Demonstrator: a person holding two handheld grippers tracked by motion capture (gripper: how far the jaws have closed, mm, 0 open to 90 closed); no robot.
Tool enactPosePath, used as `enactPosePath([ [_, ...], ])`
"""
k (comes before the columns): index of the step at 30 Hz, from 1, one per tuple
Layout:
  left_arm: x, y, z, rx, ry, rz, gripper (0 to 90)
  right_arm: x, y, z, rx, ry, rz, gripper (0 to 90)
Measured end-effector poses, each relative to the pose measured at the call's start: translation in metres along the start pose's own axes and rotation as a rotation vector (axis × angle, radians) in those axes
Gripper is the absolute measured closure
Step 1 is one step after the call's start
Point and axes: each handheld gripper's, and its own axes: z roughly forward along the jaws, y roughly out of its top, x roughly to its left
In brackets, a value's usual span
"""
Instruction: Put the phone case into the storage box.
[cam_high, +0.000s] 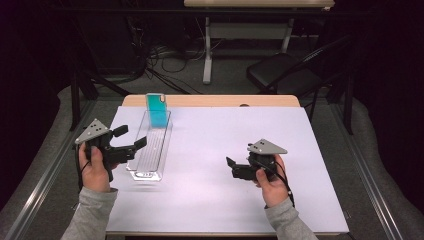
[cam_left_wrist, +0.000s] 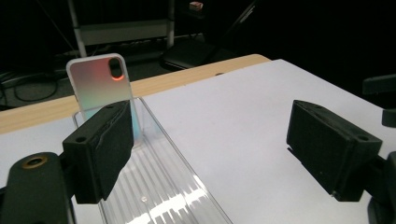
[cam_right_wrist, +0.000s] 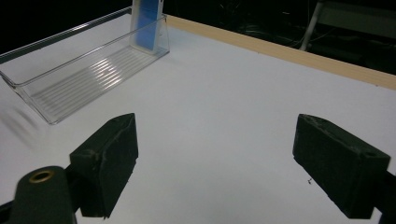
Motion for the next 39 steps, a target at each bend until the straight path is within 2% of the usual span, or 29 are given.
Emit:
enactPosePath([
  [4, -0.002, -0.008, -0.011, -0.005, -0.023, 0.001, 15.0, -0.006, -0.003, -0.018, -0.009, -0.002, -0.01, 9.5],
  [13, -0.007, -0.023, -0.03, -0.014, -0.024, 0.013, 15.0, -0.019, -0.015, -0.054, -0.02, -0.027, -0.017, 6.9],
  [17, -0.007, -0.032, -0.038, -0.016, 0.01, 0.011, 15.0, -0.028, -0.024, -0.066, -0.013, -0.061, -0.01, 0.0],
  [22, -0.003, -0.046, -0.043, -0.025, 0.033, -0.009, 15.0, -0.043, -0.036, -0.079, -0.011, -0.114, 0.031, 0.0],
  [24, -0.001, -0.052, -0.046, -0.028, 0.04, -0.017, 15.0, -0.049, -0.042, -0.082, -0.005, -0.137, 0.029, 0.0],
  [29, 0.007, -0.067, -0.052, -0.043, 0.075, -0.053, 15.0, -0.06, -0.056, -0.086, 0.019, -0.17, 0.03, 0.0],
  [34, 0.015, -0.08, -0.056, -0.059, 0.112, -0.065, 15.0, -0.068, -0.07, -0.091, 0.047, -0.188, 0.063, 0.0],
  [39, 0.02, -0.094, -0.054, -0.077, 0.109, -0.076, 15.0, -0.076, -0.082, -0.097, 0.047, -0.227, 0.077, 0.0],
])
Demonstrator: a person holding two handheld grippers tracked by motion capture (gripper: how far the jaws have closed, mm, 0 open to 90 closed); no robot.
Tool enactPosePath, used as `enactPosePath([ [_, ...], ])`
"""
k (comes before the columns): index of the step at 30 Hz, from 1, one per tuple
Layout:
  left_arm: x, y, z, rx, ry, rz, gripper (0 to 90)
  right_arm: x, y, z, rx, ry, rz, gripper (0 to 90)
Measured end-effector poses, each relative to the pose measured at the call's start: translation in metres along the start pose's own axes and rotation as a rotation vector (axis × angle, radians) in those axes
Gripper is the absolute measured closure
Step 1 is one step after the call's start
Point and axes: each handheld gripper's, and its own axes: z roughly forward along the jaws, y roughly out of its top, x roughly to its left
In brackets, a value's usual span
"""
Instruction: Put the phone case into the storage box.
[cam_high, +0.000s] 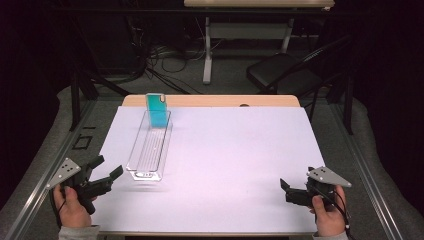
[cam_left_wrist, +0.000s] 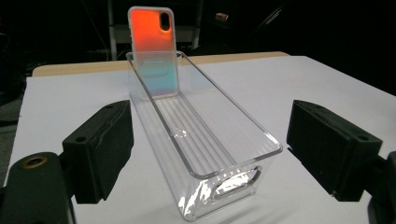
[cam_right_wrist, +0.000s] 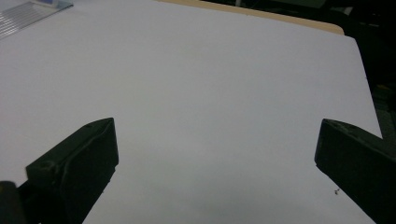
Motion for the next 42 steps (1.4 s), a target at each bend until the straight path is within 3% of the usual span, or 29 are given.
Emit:
enactPosePath([
  [9, 0.007, -0.014, 0.003, -0.006, -0.006, -0.031, 15.0, -0.019, -0.021, 0.0, -0.001, -0.036, 0.054, 0.0],
  [13, 0.01, -0.018, 0.004, -0.014, -0.016, -0.019, 15.0, -0.024, -0.024, 0.0, -0.013, -0.031, 0.063, 0.0],
  [20, 0.015, -0.024, 0.005, -0.012, -0.015, 0.009, 15.0, -0.026, -0.029, 0.005, -0.004, 0.008, 0.052, 0.0],
  [34, 0.022, -0.036, 0.012, 0.029, 0.004, 0.011, 15.0, -0.025, -0.033, 0.014, 0.013, 0.008, 0.036, 0.0],
  [42, 0.025, -0.038, 0.011, 0.029, 0.006, -0.003, 15.0, -0.024, -0.035, 0.017, 0.014, 0.01, 0.033, 0.0],
])
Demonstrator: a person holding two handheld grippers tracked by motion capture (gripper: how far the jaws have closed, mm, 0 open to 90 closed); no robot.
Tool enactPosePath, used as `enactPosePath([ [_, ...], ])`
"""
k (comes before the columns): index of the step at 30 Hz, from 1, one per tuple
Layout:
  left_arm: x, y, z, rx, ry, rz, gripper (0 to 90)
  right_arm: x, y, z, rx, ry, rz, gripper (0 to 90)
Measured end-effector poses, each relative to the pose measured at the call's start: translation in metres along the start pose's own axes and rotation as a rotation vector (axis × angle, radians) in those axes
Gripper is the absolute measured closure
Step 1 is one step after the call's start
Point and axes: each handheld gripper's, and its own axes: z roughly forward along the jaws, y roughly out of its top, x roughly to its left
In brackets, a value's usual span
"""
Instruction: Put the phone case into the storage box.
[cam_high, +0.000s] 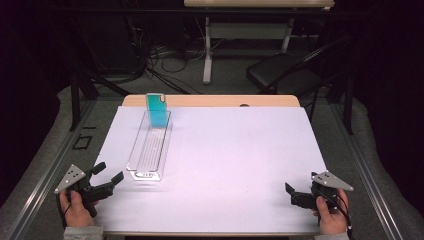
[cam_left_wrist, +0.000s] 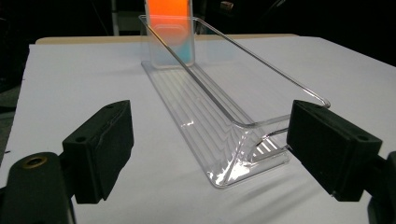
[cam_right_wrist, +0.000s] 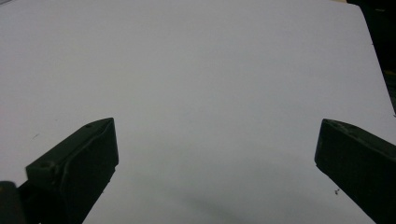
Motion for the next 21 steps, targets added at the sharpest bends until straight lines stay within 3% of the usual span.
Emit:
enactPosePath([
  [21, 0.0027, -0.0017, 0.0012, 0.007, 0.005, -0.017, 15.0, 0.0016, -0.0007, 0.0038, 0.017, 0.009, -0.019, 0.0],
])
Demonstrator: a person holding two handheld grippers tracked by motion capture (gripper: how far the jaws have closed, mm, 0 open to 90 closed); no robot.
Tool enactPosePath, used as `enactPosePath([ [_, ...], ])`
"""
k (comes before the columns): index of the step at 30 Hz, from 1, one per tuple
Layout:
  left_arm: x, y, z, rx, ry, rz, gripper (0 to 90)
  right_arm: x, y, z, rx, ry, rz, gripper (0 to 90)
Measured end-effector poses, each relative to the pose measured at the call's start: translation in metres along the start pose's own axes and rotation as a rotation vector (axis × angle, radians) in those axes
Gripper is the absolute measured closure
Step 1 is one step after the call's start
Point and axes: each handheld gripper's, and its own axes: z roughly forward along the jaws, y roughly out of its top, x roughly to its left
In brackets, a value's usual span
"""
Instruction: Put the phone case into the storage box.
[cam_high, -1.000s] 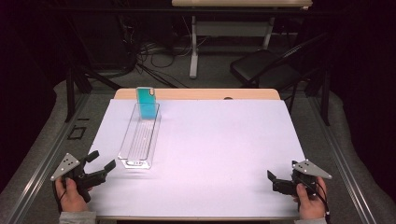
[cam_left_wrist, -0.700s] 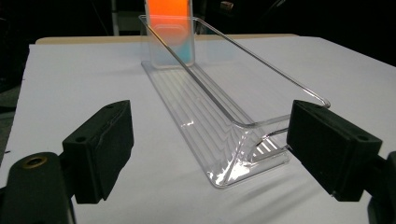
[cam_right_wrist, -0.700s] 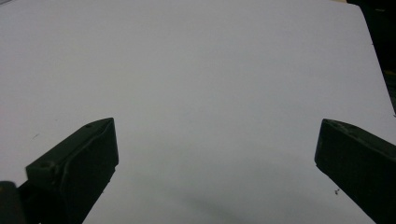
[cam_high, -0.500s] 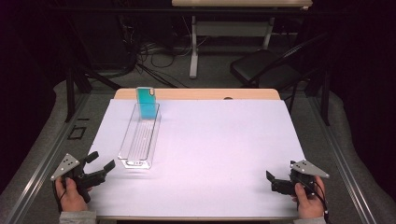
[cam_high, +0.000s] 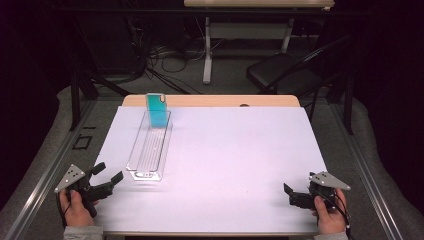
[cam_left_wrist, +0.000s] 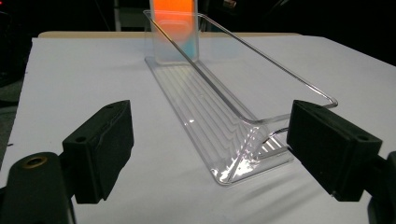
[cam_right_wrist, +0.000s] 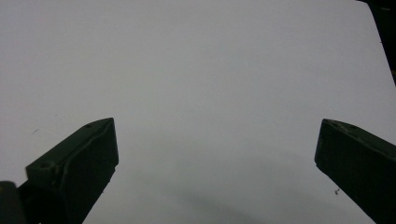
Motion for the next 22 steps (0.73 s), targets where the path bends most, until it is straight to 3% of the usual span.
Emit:
enactPosePath([
  [22, 0.0014, -0.0001, 0.0008, 0.003, 0.01, -0.014, 15.0, -0.0014, -0.0007, 0.0022, 0.006, -0.002, 0.011, 0.0],
])
